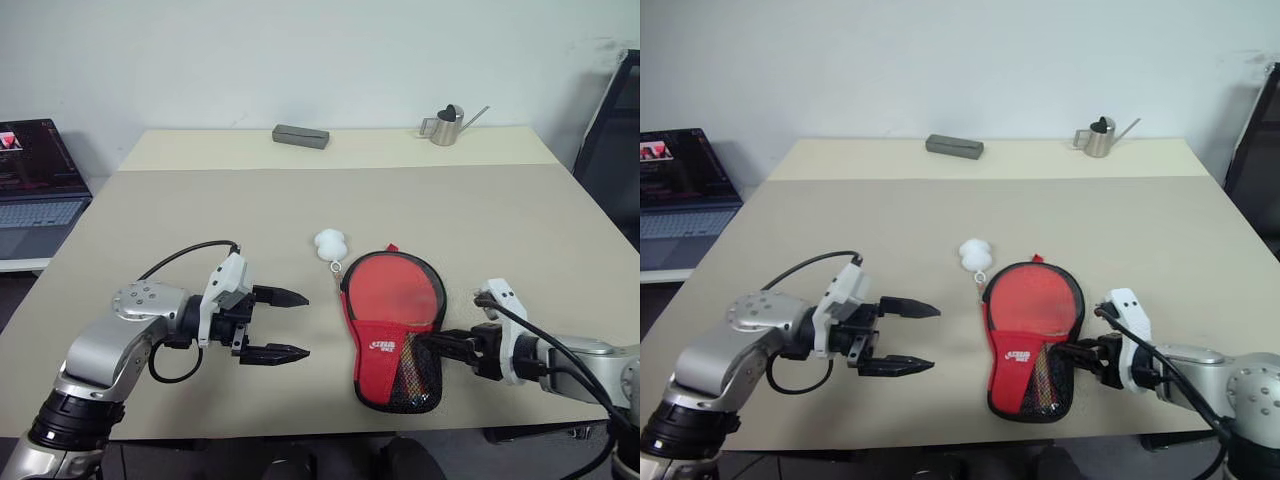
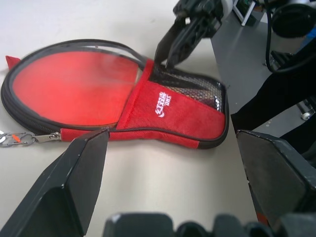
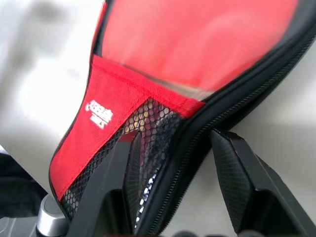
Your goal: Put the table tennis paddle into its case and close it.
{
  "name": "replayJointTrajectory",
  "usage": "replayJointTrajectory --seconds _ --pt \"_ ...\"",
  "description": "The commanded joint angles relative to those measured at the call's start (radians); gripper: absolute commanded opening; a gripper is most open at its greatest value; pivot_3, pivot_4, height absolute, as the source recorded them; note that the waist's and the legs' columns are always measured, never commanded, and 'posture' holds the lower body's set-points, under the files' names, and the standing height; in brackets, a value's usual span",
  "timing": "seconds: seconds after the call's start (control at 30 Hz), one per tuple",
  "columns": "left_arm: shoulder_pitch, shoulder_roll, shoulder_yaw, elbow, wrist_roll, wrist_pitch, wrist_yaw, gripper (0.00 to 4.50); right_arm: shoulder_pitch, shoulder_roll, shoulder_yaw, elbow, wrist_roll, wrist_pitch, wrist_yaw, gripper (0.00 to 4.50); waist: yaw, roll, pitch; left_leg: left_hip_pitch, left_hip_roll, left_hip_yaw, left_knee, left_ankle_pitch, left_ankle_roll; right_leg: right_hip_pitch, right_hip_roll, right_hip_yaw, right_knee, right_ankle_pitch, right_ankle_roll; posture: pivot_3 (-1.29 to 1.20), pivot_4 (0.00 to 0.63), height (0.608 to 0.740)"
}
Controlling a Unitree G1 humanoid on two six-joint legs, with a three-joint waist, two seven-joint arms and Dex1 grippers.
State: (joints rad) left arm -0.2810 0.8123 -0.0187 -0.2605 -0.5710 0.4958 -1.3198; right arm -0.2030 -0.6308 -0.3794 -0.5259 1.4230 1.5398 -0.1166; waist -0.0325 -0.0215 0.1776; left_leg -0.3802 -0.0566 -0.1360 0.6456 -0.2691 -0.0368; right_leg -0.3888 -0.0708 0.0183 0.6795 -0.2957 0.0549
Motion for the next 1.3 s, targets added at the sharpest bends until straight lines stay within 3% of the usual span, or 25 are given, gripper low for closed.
replayJointTrajectory --seconds 0.03,0.1,0.17,0.27,0.37,0.53,0.77,0.97,1.23,1.3 --pt "0.0 -0.002 0.005 -0.015 -0.006 -0.01 0.007 4.5 -0.035 -0.07 0.012 -0.056 0.001 -0.088 0.113 2.36 0.0 0.0 0.0 0.0 0.0 0.0 0.0 0.0 0.0 0.0 0.0 0.0 0.0 0.0 0.0 0.0 0.15 0.74" --pt "0.001 -0.004 0.01 -0.014 -0.005 -0.01 0.013 4.5 -0.032 -0.094 0.027 -0.058 0.015 -0.122 0.15 2.36 0.0 0.0 0.0 0.0 0.0 0.0 0.0 0.0 0.0 0.0 0.0 -0.001 0.0 0.0 0.0 0.0 0.15 0.74" --pt "0.007 -0.003 0.015 -0.017 -0.007 -0.01 0.016 4.5 -0.02 -0.131 0.044 -0.066 0.005 -0.143 0.204 2.71 0.0 0.0 0.0 0.0 0.001 0.0 0.0 0.0 0.0 0.0 0.001 -0.002 0.0 0.0 0.0 0.0 0.15 0.74" --pt "0.012 0.0 0.018 -0.021 -0.009 -0.01 0.021 4.5 -0.014 -0.162 0.077 -0.065 -0.065 -0.197 0.258 3.54 0.001 0.0 0.0 -0.001 0.0 0.0 0.0 0.0 0.0 0.0 0.0 -0.001 -0.001 0.0 0.0 0.0 0.15 0.74" --pt "0.001 -0.004 0.034 -0.004 -0.007 -0.012 0.044 4.5 -0.055 -0.171 0.157 -0.054 -0.242 -0.332 0.343 4.47 0.0 0.0 0.0 0.0 0.0 0.0 0.0 0.0 0.0 0.0 0.0 -0.001 -0.001 0.0 0.0 0.0 0.15 0.74" --pt "-0.026 -0.034 0.071 0.034 -0.003 -0.015 0.122 4.5 -0.114 -0.118 0.234 -0.034 -0.389 -0.503 0.459 4.47 0.001 0.0 0.0 0.0 0.0 0.0 0.0 0.0 0.0 0.0 0.0 -0.001 -0.001 0.0 0.0 0.0 0.15 0.74" --pt "-0.04 -0.116 0.119 0.044 0.021 -0.006 0.318 4.5 -0.087 -0.138 0.389 -0.007 -0.649 -0.73 0.667 4.47 0.003 -0.001 0.0 -0.001 0.0 -0.001 0.0 0.0 0.0 0.0 0.0 -0.001 -0.002 0.0 0.0 0.0 0.15 0.74" --pt "-0.052 -0.179 0.136 0.073 0.08 -0.031 0.475 4.5 -0.091 -0.046 0.475 0.111 -0.837 -0.931 0.722 4.47 0.0 -0.001 0.0 0.0 0.0 -0.001 0.0 0.0 0.0 0.0 0.0 -0.001 -0.001 0.0 0.0 0.0 0.15 0.74" --pt "-0.106 -0.173 0.115 0.141 0.123 -0.054 0.471 4.5 -0.114 0.116 0.545 0.267 -0.96 -1.093 0.791 4.47 0.001 -0.001 0.0 0.0 0.0 -0.001 0.0 0.0 -0.001 0.0 0.0 -0.001 -0.001 0.0 0.0 0.0 0.15 0.74" --pt "-0.111 -0.166 0.109 0.142 0.117 -0.05 0.447 4.5 -0.124 0.139 0.553 0.285 -0.937 -1.06 0.824 4.47 0.001 -0.001 0.0 0.0 0.0 -0.001 0.0 0.001 -0.001 0.0 0.0 0.0 -0.001 0.0 0.0 0.0 0.15 0.74"
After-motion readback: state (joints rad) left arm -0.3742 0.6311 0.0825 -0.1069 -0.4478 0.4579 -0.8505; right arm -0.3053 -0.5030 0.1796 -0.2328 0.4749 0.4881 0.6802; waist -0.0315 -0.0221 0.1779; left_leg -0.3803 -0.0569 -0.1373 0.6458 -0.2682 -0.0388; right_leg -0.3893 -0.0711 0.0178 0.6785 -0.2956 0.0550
